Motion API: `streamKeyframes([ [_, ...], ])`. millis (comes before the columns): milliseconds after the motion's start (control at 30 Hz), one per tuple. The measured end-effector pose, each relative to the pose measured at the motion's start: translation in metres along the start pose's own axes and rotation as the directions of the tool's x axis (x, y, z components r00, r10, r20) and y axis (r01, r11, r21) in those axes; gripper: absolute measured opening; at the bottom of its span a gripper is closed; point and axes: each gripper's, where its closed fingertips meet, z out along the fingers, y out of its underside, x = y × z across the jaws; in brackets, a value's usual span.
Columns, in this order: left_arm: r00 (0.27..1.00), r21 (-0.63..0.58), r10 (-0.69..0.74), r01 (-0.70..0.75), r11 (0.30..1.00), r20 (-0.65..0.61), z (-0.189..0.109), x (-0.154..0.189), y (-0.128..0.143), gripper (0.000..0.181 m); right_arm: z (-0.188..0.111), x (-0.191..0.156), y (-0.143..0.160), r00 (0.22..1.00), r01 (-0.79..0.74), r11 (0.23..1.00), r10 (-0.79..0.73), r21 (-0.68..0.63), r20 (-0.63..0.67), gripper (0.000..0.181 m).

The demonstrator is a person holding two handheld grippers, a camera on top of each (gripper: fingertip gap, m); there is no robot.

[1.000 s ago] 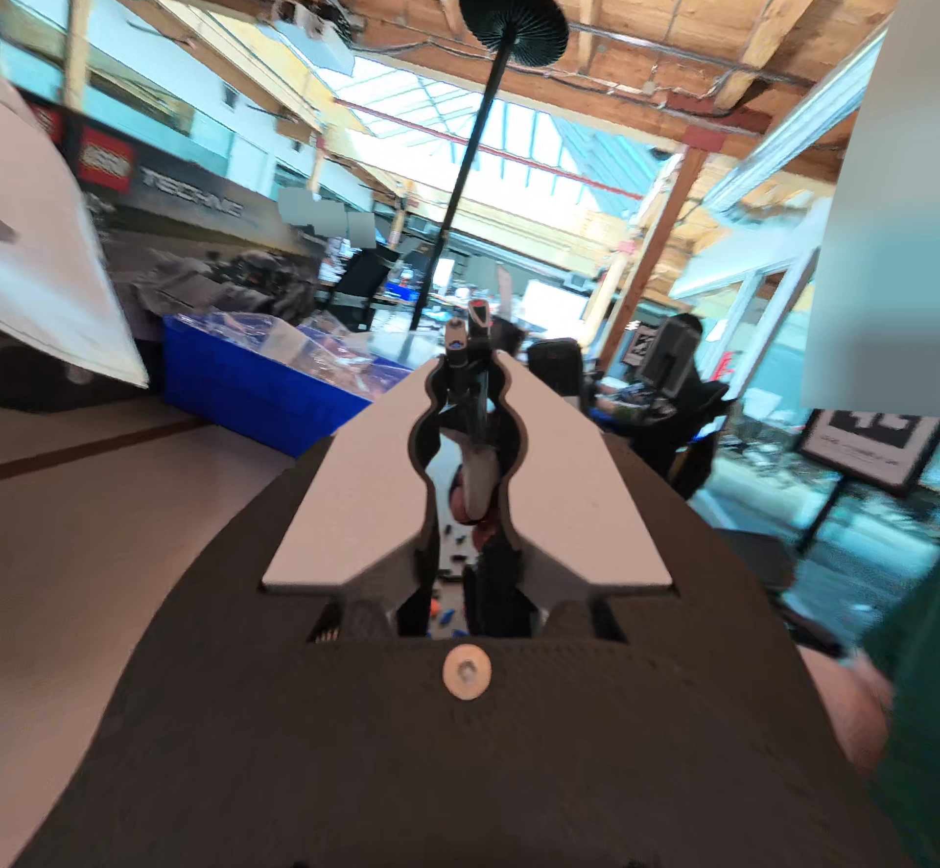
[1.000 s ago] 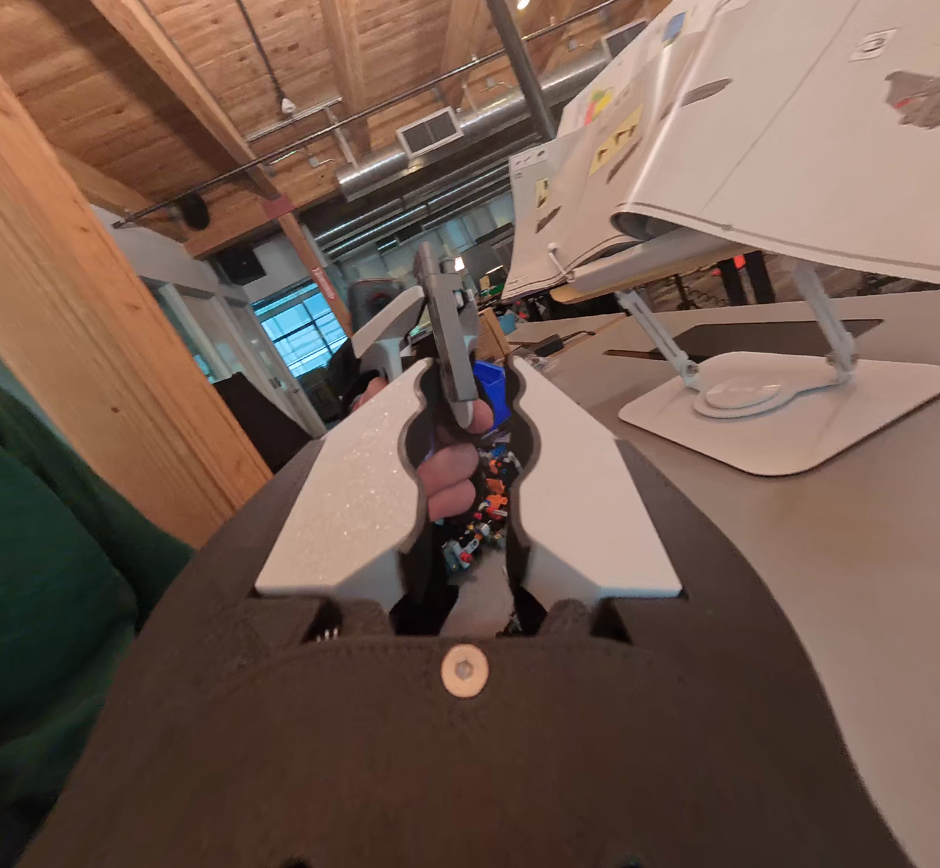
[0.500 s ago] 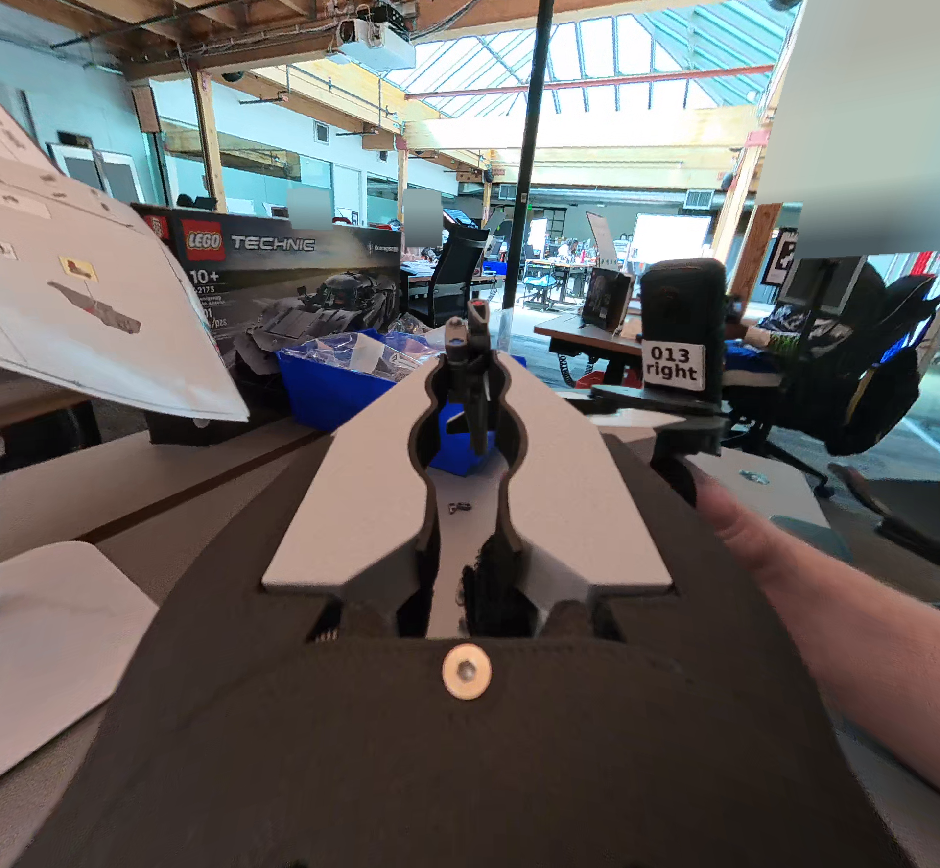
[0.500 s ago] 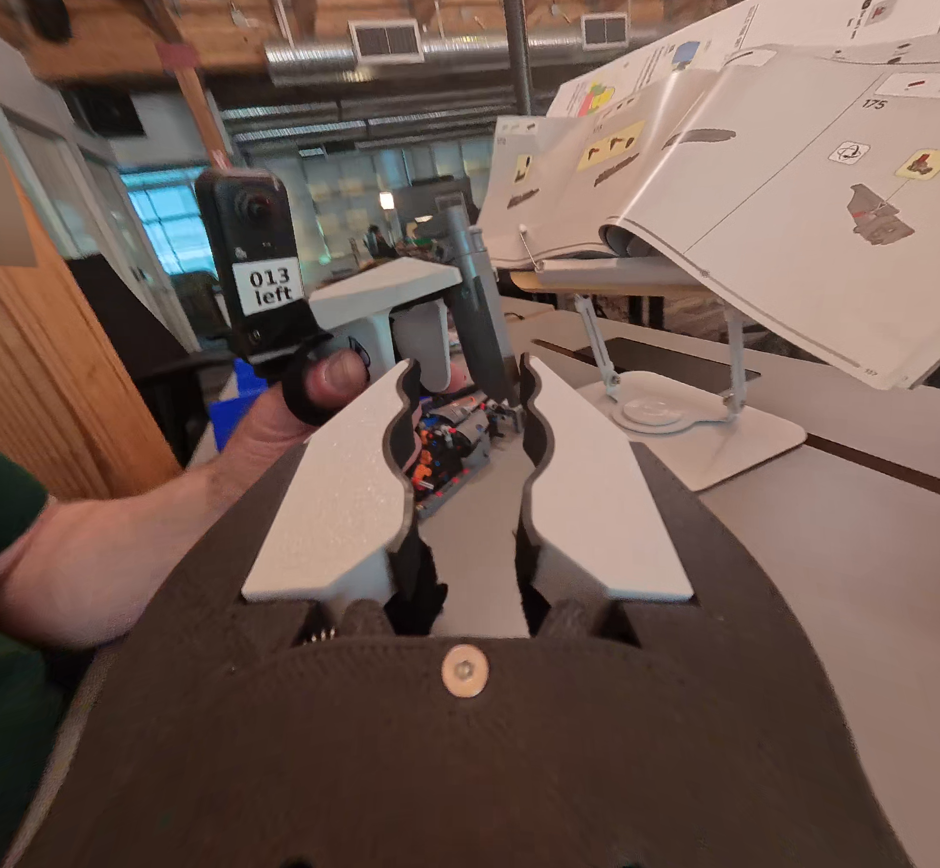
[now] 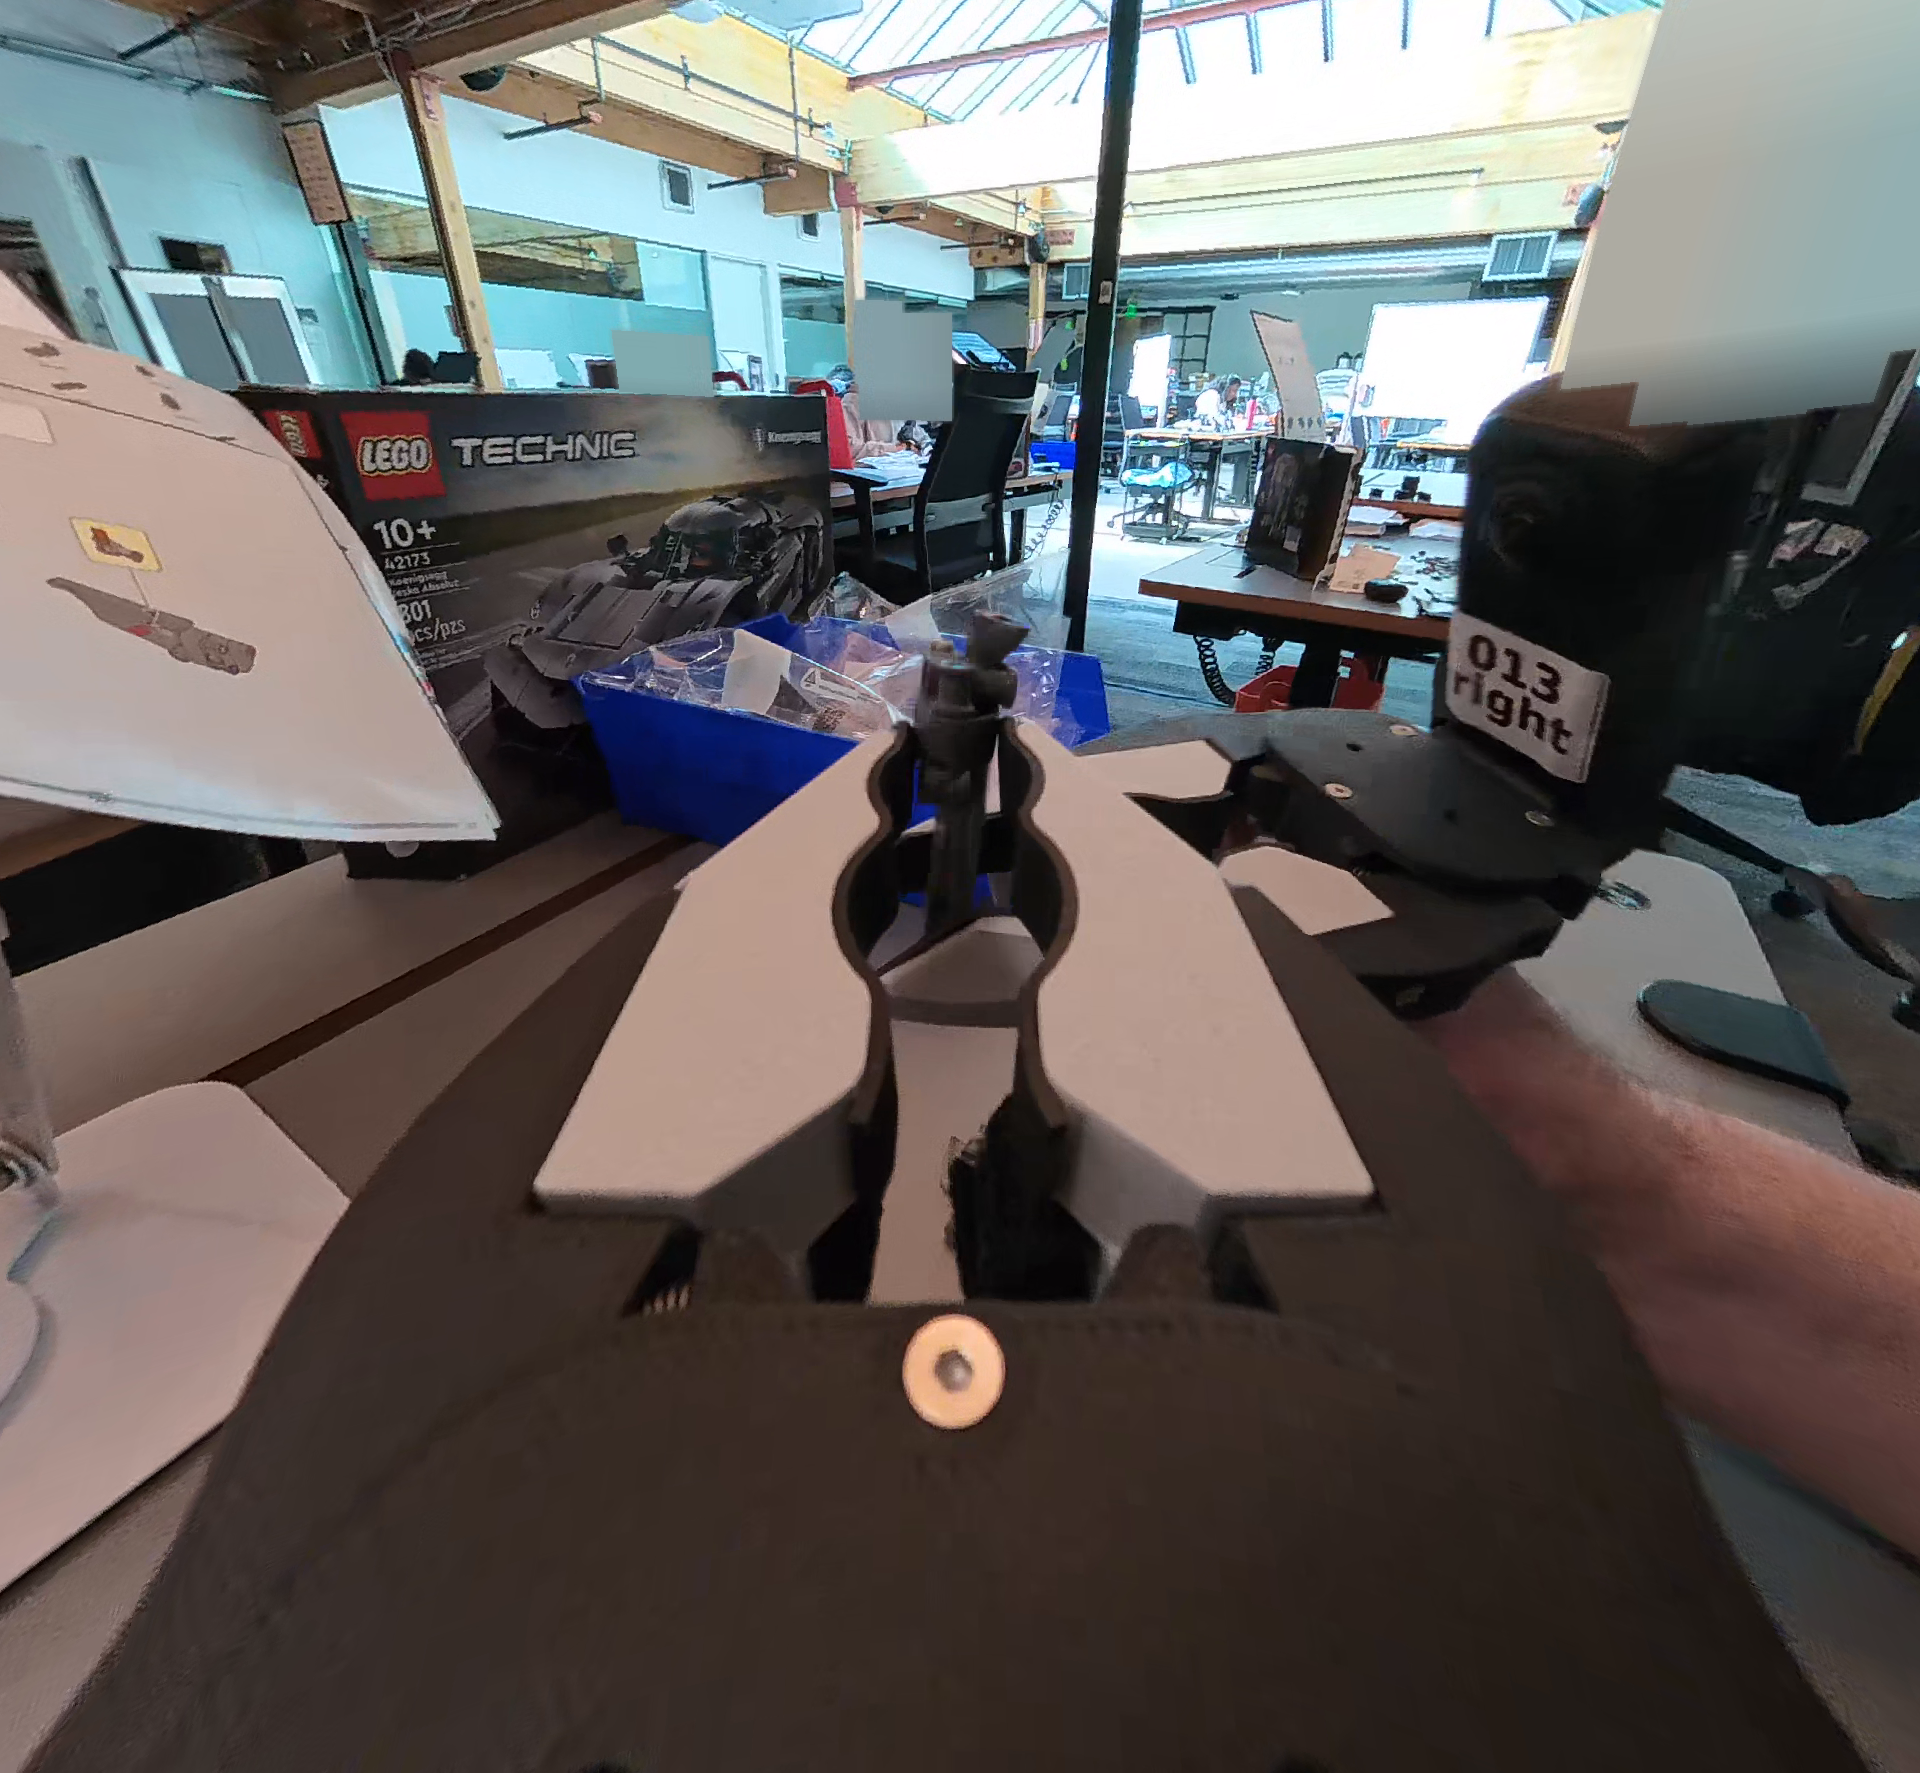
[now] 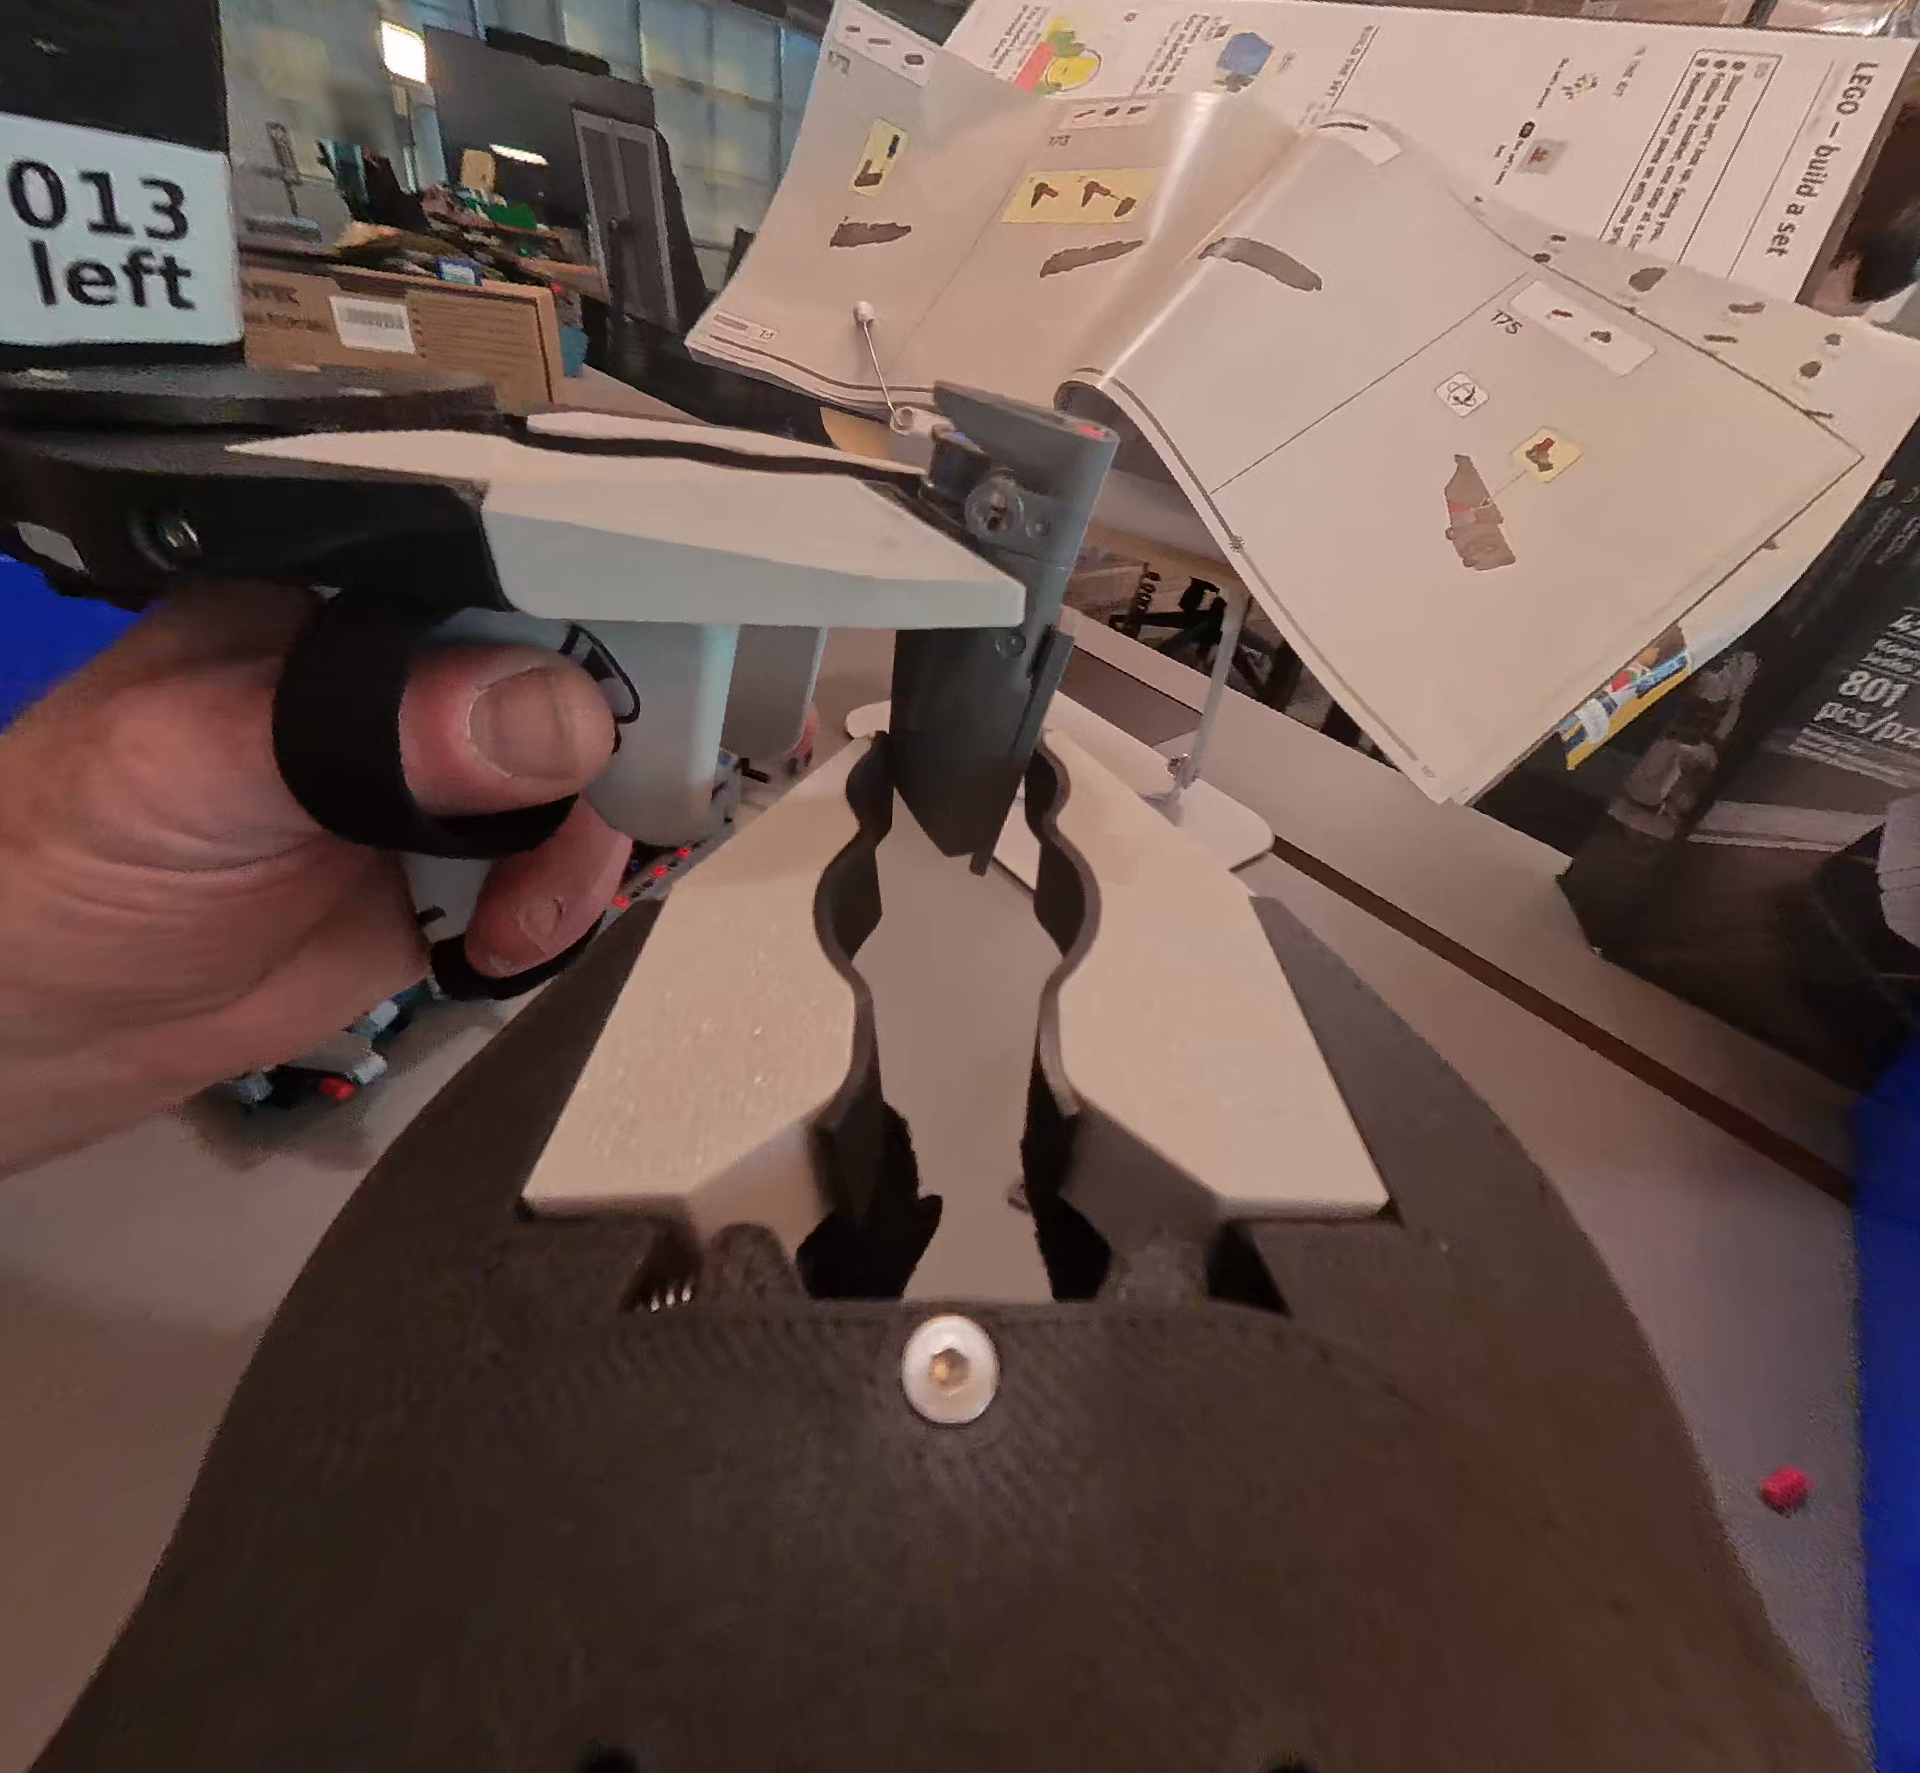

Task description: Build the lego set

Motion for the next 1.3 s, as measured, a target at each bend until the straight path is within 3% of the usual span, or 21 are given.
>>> streamKeyframes([
  [100, 0.998, 0.007, -0.002, 0.003, 1.000, -0.065, 0.001, 0.011, -0.005, 0.018, -0.008, -0.003, -0.018, 0.979, -0.176, 0.976, 0.160, 0.125, 0.128, 0.023],
  [233, 0.989, -0.019, -0.022, 0.020, 1.000, -0.149, 0.000, 0.017, -0.010, 0.032, -0.024, -0.009, -0.035, 0.917, -0.323, 0.921, 0.246, 0.219, 0.315, 0.022],
  [400, 0.901, -0.097, -0.132, 0.101, 0.990, -0.414, -0.005, 0.052, -0.013, 0.037, -0.031, -0.048, -0.040, 0.807, -0.345, 0.922, 0.198, 0.174, 0.556, 0.022],
  [500, 0.857, -0.094, -0.168, 0.140, 0.986, -0.487, -0.013, 0.060, -0.019, 0.033, -0.036, -0.060, -0.042, 0.755, -0.362, 0.918, 0.184, 0.165, 0.630, 0.022],
  [633, 0.885, -0.083, -0.117, 0.089, 0.993, -0.451, -0.017, 0.054, -0.024, 0.025, -0.040, -0.058, -0.047, 0.717, -0.423, 0.891, 0.216, 0.167, 0.663, 0.021],
  [733, 0.913, -0.086, -0.059, 0.026, 0.996, -0.403, -0.017, 0.052, -0.024, 0.023, -0.037, -0.058, -0.047, 0.734, -0.413, 0.894, 0.215, 0.172, 0.644, 0.021],
  [900, 0.971, -0.073, 0.126, -0.143, 0.987, -0.203, -0.017, 0.026, -0.029, 0.024, -0.029, -0.036, -0.039, 0.764, -0.460, 0.875, 0.305, 0.148, 0.569, 0.037],
  [1033, 0.902, -0.221, 0.427, -0.430, 0.876, -0.062, -0.014, 0.005, -0.013, 0.024, -0.033, -0.014, -0.042, 0.746, -0.549, 0.819, 0.388, 0.169, 0.541, 0.038],
  [1200, 0.758, -0.403, 0.652, -0.601, 0.690, -0.015, -0.006, -0.012, 0.017, 0.024, -0.039, 0.002, -0.045, 0.665, -0.667, 0.727, 0.483, 0.162, 0.570, 0.048],
  [1300, 0.659, -0.491, 0.750, -0.670, 0.557, -0.050, -0.002, -0.019, 0.035, 0.023, -0.036, -0.001, -0.042, 0.651, -0.673, 0.728, 0.496, 0.134, 0.574, 0.050],
])
